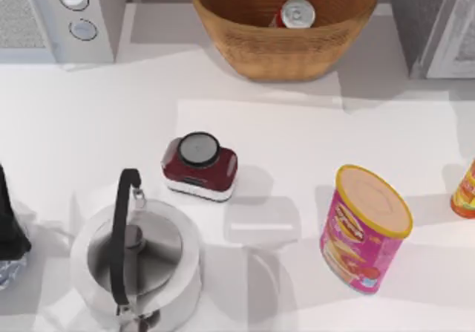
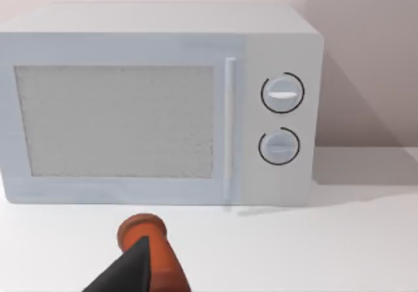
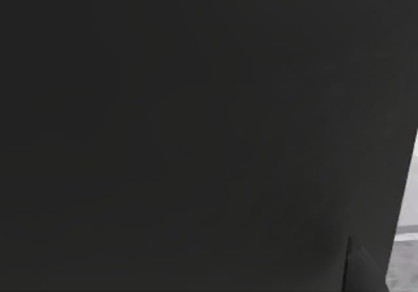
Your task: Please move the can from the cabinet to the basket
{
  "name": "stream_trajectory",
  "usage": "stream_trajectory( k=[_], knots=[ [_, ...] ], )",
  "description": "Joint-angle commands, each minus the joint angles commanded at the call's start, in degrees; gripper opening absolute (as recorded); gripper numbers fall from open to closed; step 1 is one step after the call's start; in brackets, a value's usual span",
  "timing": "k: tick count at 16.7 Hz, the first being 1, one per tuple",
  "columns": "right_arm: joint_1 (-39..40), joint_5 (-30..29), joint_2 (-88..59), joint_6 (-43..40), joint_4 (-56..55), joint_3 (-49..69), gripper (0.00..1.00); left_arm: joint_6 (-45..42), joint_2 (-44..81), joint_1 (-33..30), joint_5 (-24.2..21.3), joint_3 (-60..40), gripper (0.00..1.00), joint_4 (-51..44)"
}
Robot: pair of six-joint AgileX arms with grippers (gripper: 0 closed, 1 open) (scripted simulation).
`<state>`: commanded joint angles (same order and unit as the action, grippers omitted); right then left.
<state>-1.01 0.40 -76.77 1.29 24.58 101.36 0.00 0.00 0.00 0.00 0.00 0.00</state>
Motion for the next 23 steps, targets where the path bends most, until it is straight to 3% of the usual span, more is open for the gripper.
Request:
stream_trajectory(
  k=[4,8,14,23],
  knots=[
    [17.46,-17.38,1.44,-0.14,0.39,-1.35,1.00,0.00,0.00,0.00,0.00,0.00,1.00,0.00],
    [25.78,-25.69,2.59,-0.23,0.50,-2.54,1.00,0.00,0.00,0.00,0.00,0.00,1.00,0.00],
    [24.93,-27.23,3.76,-0.94,0.85,-2.04,1.00,0.00,0.00,0.00,0.00,0.00,1.00,0.00],
    [20.22,-22.67,-4.69,-0.84,-1.69,3.86,1.00,0.00,0.00,0.00,0.00,0.00,1.00,0.00]
  ],
)
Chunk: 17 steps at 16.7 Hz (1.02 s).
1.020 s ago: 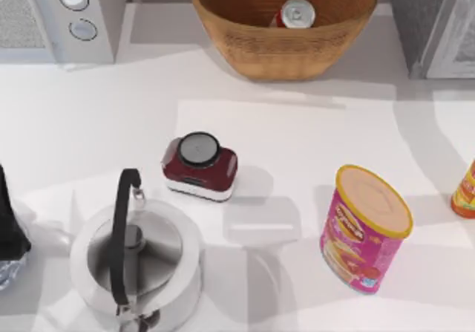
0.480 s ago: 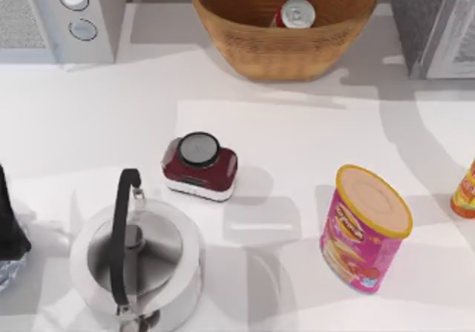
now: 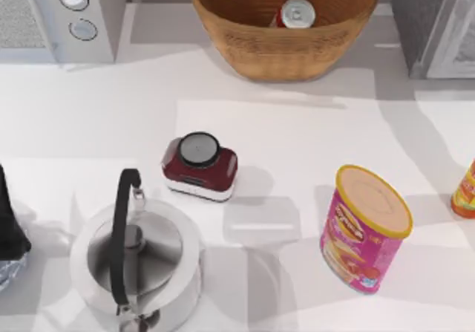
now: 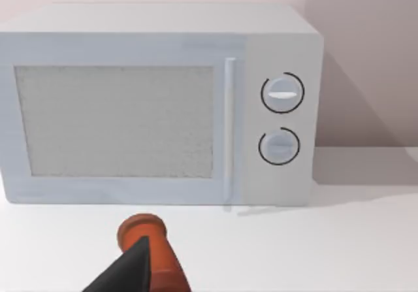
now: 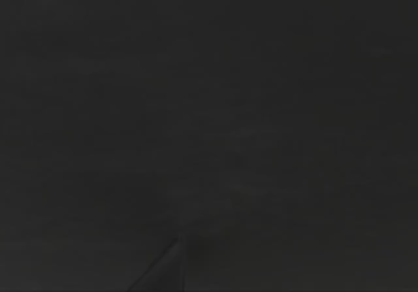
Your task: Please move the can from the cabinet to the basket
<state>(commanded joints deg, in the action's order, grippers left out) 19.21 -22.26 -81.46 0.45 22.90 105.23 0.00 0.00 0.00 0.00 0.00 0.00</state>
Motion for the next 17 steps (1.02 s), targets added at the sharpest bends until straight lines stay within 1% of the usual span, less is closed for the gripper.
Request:
stream_trajectory(
  k=[5,8,13,17],
  knots=[
    [0.24,0.19,2.71,-0.10,-0.36,-2.30,1.00,0.00,0.00,0.00,0.00,0.00,1.00,0.00],
    [-0.99,1.65,7.83,-0.07,-1.92,-8.86,1.00,0.00,0.00,0.00,0.00,0.00,1.00,0.00],
    [-4.68,5.56,22.21,-0.10,-5.92,-27.75,1.00,0.00,0.00,0.00,0.00,0.00,1.00,0.00],
    [-8.46,9.74,37.16,-0.17,-10.18,-47.49,1.00,0.00,0.00,0.00,0.00,0.00,1.00,0.00]
  ],
)
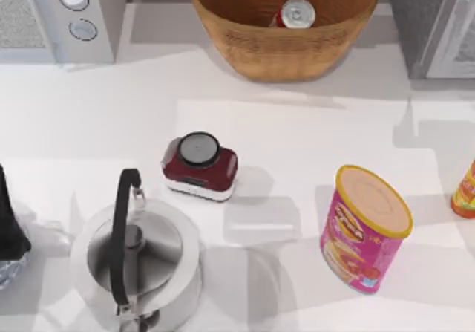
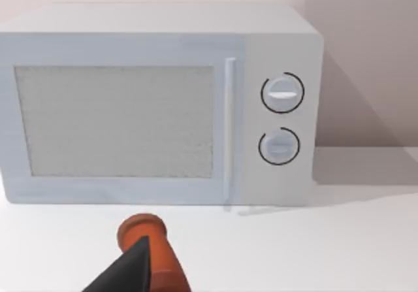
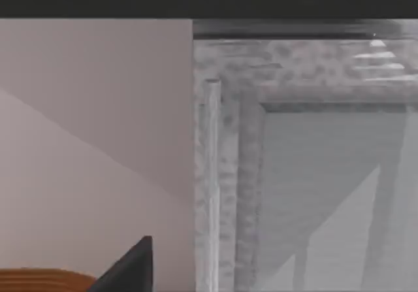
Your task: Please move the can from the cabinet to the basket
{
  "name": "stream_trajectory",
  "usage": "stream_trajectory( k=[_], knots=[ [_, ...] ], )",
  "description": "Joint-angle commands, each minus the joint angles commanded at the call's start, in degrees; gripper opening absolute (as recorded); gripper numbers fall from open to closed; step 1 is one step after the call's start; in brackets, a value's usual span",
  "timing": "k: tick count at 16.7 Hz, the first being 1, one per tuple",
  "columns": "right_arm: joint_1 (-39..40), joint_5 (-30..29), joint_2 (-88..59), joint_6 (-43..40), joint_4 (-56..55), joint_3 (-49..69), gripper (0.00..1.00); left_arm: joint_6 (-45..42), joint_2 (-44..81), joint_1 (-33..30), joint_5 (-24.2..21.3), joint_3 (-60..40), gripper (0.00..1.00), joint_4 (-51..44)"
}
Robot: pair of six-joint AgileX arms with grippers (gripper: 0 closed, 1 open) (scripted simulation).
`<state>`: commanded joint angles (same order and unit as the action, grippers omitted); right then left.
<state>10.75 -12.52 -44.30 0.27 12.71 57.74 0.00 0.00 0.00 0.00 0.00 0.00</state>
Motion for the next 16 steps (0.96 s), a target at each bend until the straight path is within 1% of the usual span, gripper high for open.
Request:
stream_trajectory(
  k=[6,9,12,16],
  knots=[
    [-5.91,6.89,24.62,-0.15,-7.00,-34.50,1.00,0.00,0.00,0.00,0.00,0.00,1.00,0.00],
    [-8.44,9.82,35.03,-0.22,-9.98,-47.63,1.00,0.00,0.00,0.00,0.00,0.00,1.00,0.00],
    [-10.18,11.85,42.10,-0.26,-12.04,-55.42,1.00,0.00,0.00,0.00,0.00,0.00,1.00,0.00],
    [-10.75,12.52,44.30,-0.28,-12.71,-57.74,1.00,0.00,0.00,0.00,0.00,0.00,1.00,0.00]
  ],
)
